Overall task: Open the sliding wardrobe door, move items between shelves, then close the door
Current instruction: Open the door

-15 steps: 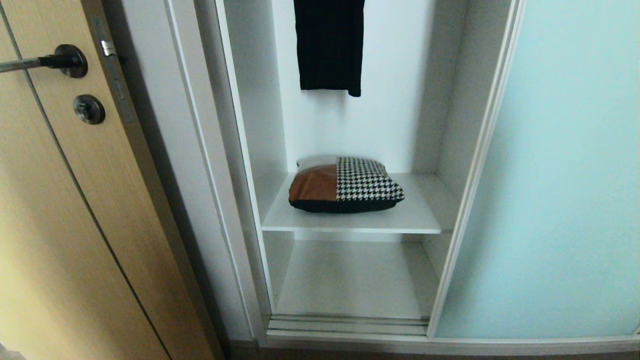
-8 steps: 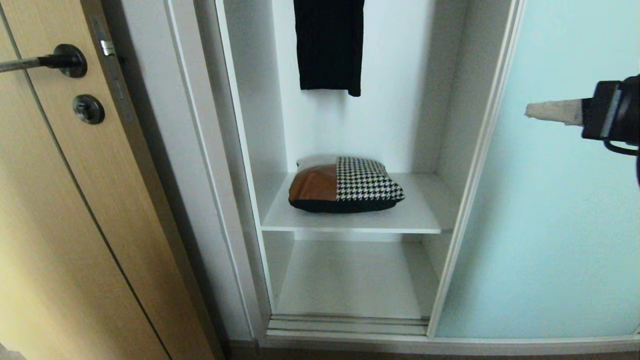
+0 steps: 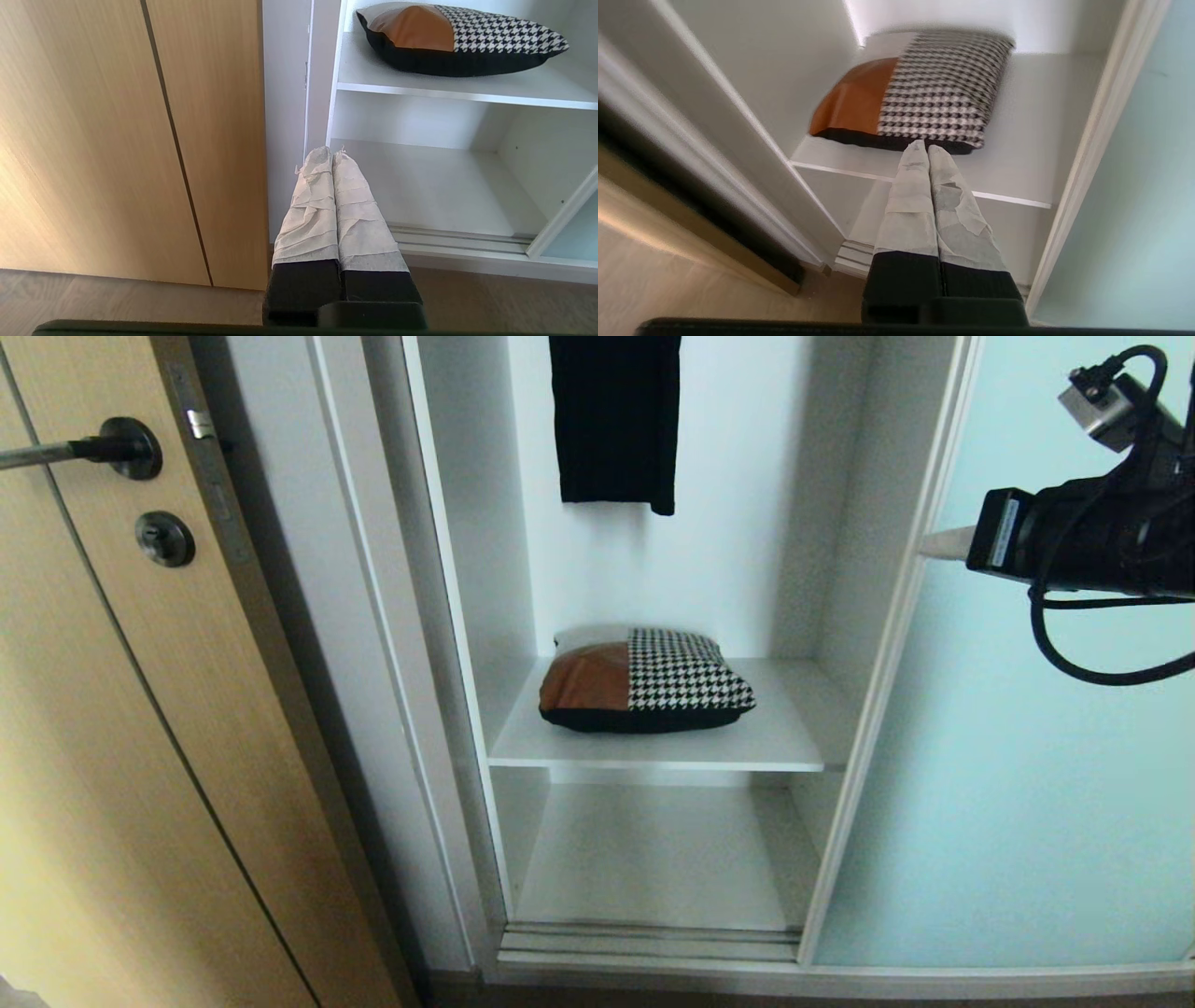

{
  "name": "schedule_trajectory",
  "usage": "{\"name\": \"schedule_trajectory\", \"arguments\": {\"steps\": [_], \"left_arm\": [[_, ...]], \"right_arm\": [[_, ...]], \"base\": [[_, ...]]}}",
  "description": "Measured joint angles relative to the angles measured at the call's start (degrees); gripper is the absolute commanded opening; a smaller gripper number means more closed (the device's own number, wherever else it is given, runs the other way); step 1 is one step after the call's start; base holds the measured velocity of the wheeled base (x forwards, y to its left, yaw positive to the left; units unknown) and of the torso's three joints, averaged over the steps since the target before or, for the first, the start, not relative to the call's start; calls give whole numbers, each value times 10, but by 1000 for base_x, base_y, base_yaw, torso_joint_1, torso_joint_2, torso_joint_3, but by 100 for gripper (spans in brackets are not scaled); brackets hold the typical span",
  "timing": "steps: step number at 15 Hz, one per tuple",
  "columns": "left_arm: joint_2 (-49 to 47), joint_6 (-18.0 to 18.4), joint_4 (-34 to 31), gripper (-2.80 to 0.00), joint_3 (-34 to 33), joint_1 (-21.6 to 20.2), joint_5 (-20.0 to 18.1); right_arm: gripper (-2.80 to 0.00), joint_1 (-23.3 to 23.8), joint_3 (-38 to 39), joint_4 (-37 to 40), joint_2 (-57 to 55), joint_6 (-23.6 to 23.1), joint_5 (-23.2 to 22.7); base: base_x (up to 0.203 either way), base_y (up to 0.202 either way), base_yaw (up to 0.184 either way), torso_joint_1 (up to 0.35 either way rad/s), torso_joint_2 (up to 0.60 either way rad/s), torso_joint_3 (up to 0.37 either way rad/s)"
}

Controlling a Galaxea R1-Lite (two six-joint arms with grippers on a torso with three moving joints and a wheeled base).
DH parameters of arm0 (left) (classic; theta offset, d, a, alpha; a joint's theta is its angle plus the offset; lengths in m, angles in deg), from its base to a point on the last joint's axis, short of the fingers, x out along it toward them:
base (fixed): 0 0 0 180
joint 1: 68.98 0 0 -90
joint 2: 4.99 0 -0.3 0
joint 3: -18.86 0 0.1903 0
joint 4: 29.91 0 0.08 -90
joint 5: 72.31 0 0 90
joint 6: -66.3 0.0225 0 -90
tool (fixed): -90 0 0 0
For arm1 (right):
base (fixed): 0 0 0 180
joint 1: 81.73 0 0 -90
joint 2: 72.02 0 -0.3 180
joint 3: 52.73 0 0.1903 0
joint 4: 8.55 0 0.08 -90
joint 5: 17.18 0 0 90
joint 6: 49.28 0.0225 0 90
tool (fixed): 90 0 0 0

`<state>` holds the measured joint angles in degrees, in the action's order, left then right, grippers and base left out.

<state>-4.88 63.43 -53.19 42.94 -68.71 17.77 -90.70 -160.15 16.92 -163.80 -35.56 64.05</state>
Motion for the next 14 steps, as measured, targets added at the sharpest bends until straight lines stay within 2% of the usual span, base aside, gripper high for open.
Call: {"name": "schedule_trajectory", "arguments": {"steps": [5, 9, 11, 14], "left_arm": [[0, 0, 0, -280, 0, 0, 0], [0, 0, 0, -280, 0, 0, 0], [0, 0, 0, -280, 0, 0, 0], [0, 0, 0, -280, 0, 0, 0]], "right_arm": [[-280, 1, -65, 8, -67, 71, 50], [-280, 1, -83, 10, -109, 75, 85], [-280, 2, -104, 10, -132, 101, 114], [-280, 9, -120, 10, -157, 113, 119]], "base": [[0, 0, 0, 0, 0, 0], [0, 0, 0, 0, 0, 0], [0, 0, 0, 0, 0, 0], [0, 0, 0, 0, 0, 0]]}}
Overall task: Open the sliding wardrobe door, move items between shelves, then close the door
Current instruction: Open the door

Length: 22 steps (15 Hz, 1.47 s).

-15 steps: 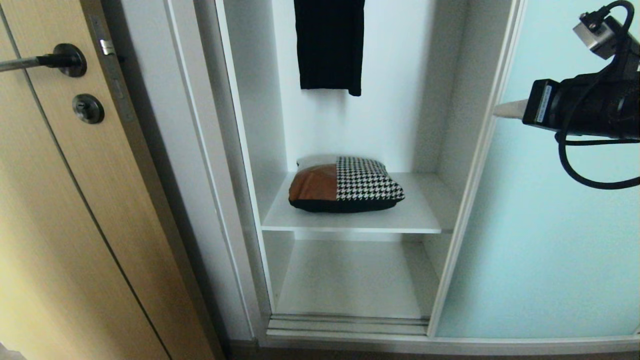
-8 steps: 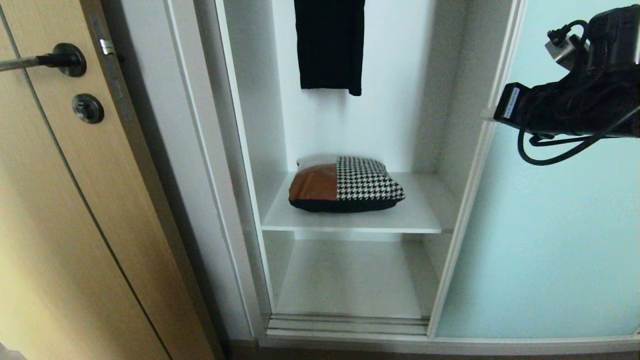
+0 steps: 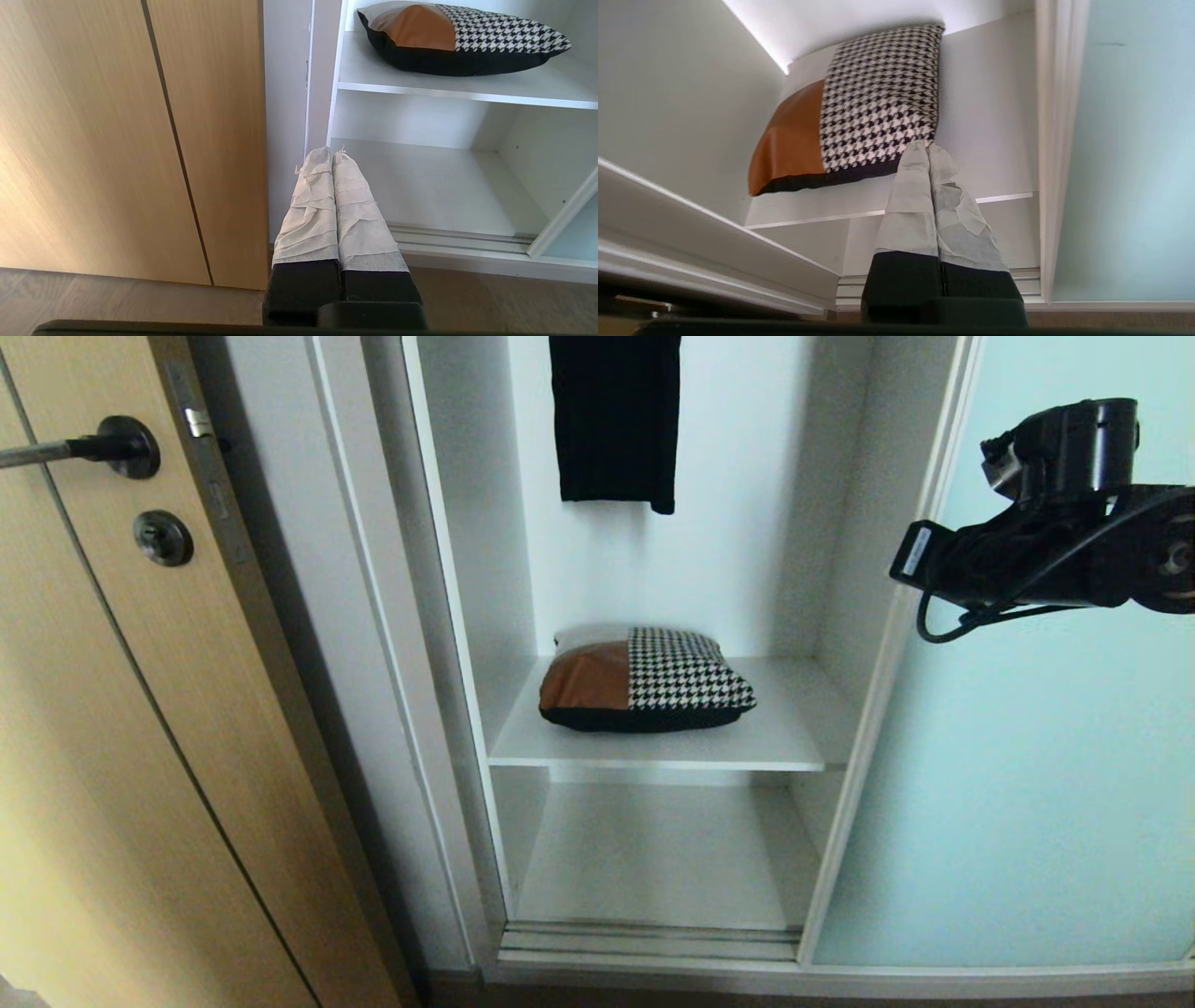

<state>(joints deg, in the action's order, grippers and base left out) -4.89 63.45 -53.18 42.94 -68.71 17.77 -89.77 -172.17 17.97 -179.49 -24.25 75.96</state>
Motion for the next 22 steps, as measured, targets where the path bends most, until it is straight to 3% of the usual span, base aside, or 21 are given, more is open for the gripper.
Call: {"name": "schedule_trajectory", "arguments": {"steps": [5, 9, 22], "left_arm": [[0, 0, 0, -280, 0, 0, 0], [0, 0, 0, -280, 0, 0, 0], [0, 0, 0, -280, 0, 0, 0]], "right_arm": [[-280, 18, -9, -1, -23, 7, -2], [-280, 33, -25, -1, -38, 49, -2], [-280, 82, -74, 6, -77, 49, -5]], "base": [[0, 0, 0, 0, 0, 0], [0, 0, 0, 0, 0, 0], [0, 0, 0, 0, 0, 0]]}}
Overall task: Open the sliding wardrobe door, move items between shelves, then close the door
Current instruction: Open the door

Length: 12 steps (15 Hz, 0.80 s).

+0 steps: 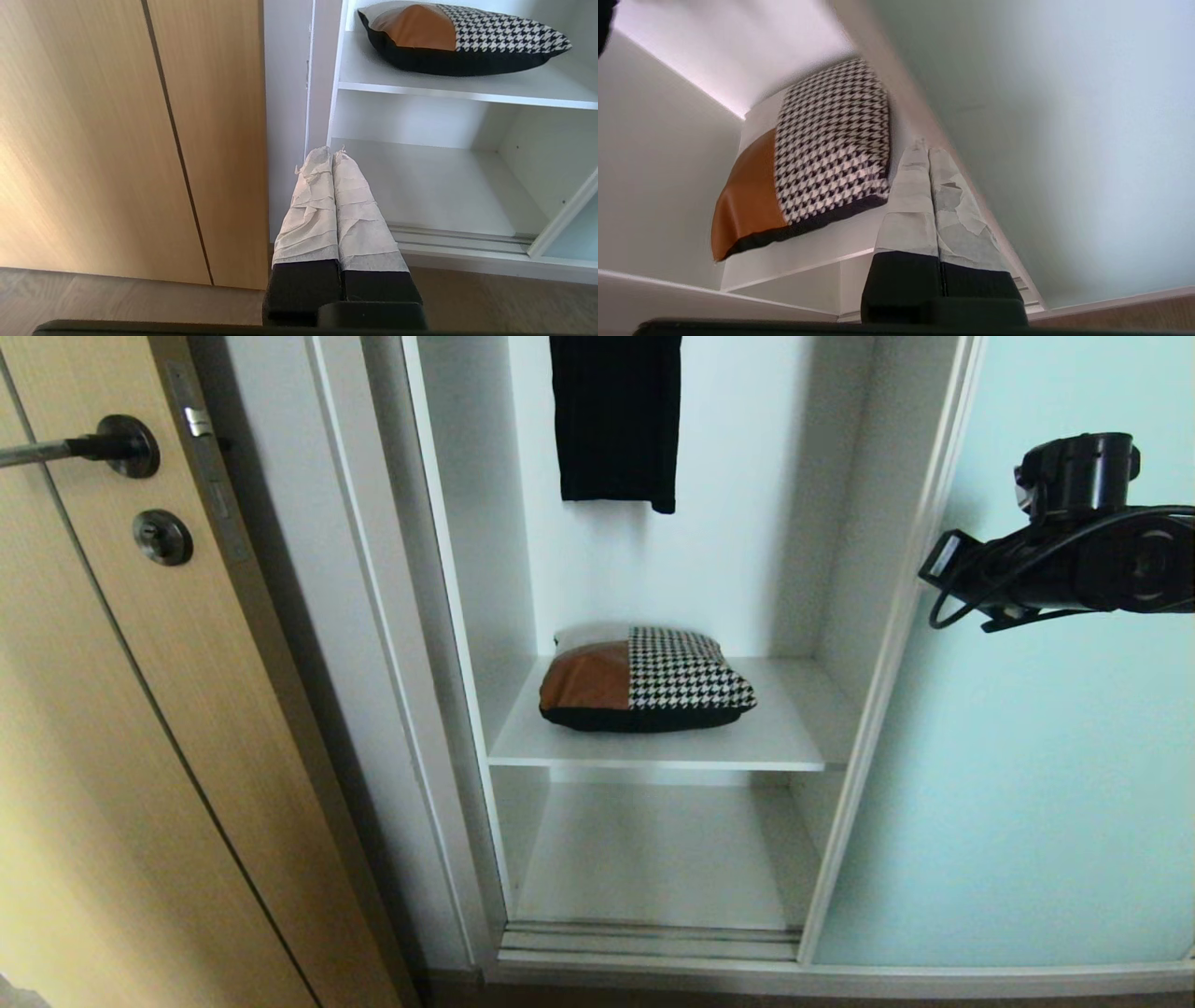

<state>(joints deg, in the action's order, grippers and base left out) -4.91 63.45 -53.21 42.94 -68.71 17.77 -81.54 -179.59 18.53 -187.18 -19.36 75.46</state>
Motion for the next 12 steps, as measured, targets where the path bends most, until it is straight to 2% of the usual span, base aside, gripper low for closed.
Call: {"name": "schedule_trajectory", "arguments": {"steps": [9, 12], "left_arm": [[0, 0, 0, -280, 0, 0, 0], [0, 0, 0, -280, 0, 0, 0]], "right_arm": [[-280, 35, -19, 8, -19, -1, -3], [-280, 41, -15, 44, -6, -1, -33]], "base": [[0, 0, 0, 0, 0, 0], [0, 0, 0, 0, 0, 0]]}}
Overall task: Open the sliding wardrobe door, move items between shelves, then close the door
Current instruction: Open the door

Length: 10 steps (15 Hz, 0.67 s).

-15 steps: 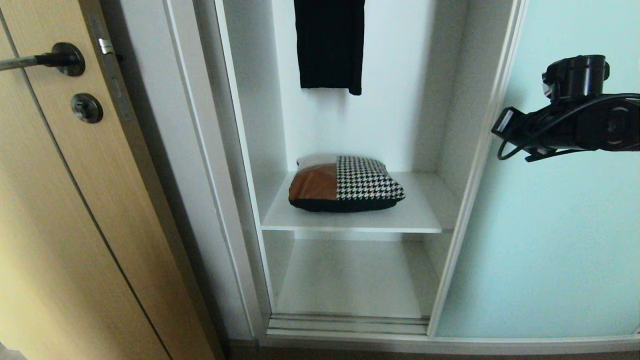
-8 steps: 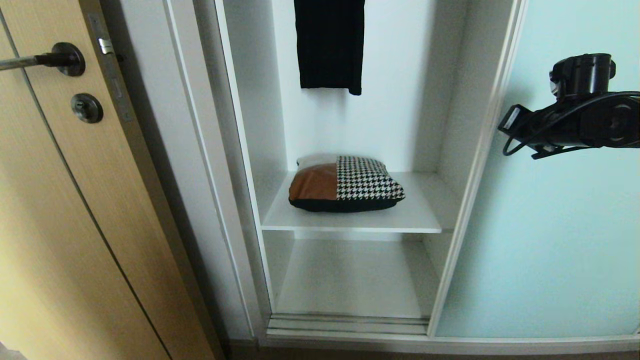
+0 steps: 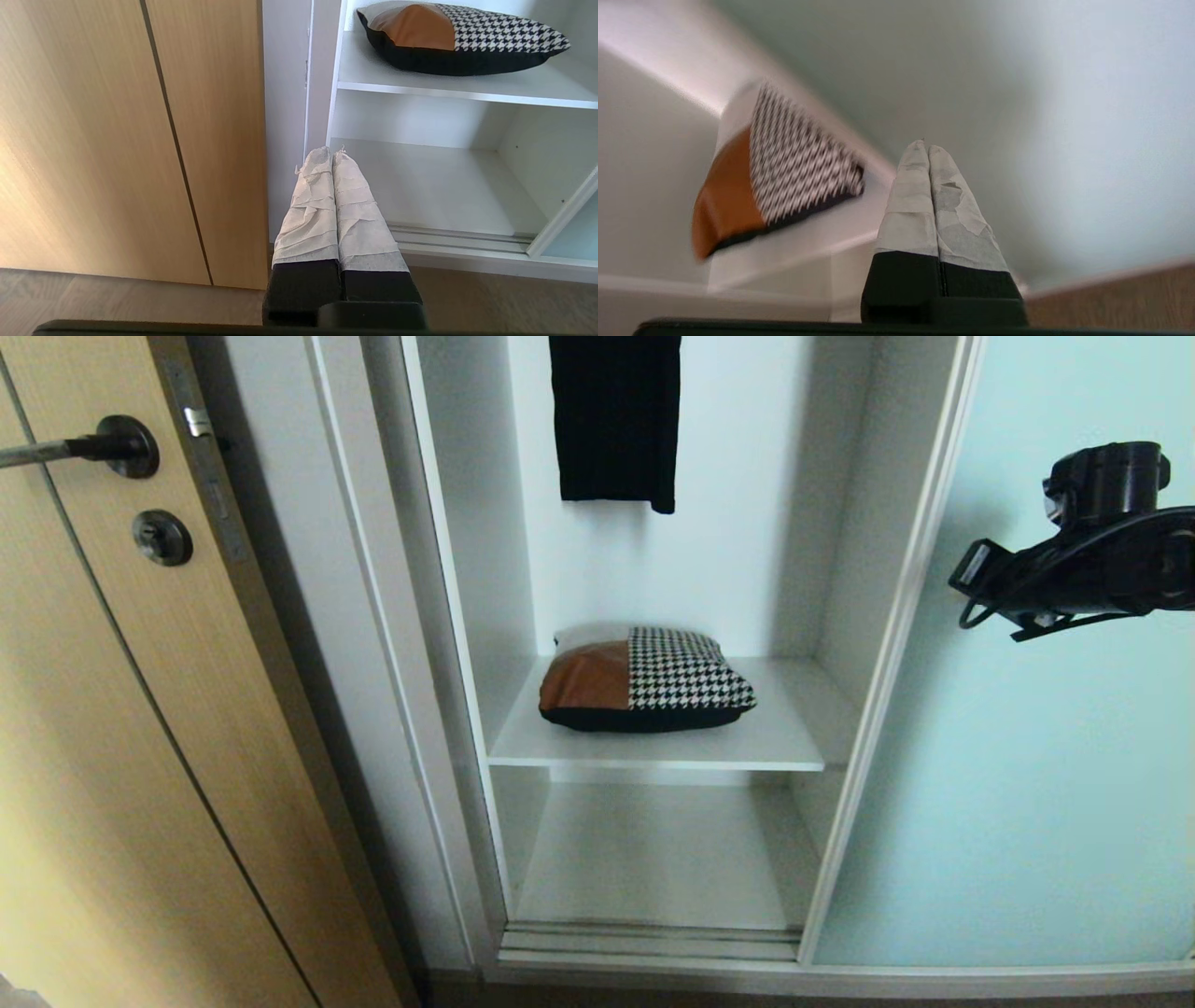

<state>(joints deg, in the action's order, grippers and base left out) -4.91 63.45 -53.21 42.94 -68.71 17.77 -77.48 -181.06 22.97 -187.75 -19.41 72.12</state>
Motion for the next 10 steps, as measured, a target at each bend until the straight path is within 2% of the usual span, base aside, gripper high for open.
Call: {"name": "schedule_trajectory", "arguments": {"steps": [3, 6, 10], "left_arm": [[0, 0, 0, -280, 0, 0, 0], [0, 0, 0, -280, 0, 0, 0], [0, 0, 0, -280, 0, 0, 0]], "right_arm": [[-280, 1, 12, 47, 35, 1, -40], [-280, -4, 31, 78, 72, -3, -119], [-280, -9, 30, 71, 72, -5, -132]], "base": [[0, 0, 0, 0, 0, 0], [0, 0, 0, 0, 0, 0], [0, 0, 0, 0, 0, 0]]}}
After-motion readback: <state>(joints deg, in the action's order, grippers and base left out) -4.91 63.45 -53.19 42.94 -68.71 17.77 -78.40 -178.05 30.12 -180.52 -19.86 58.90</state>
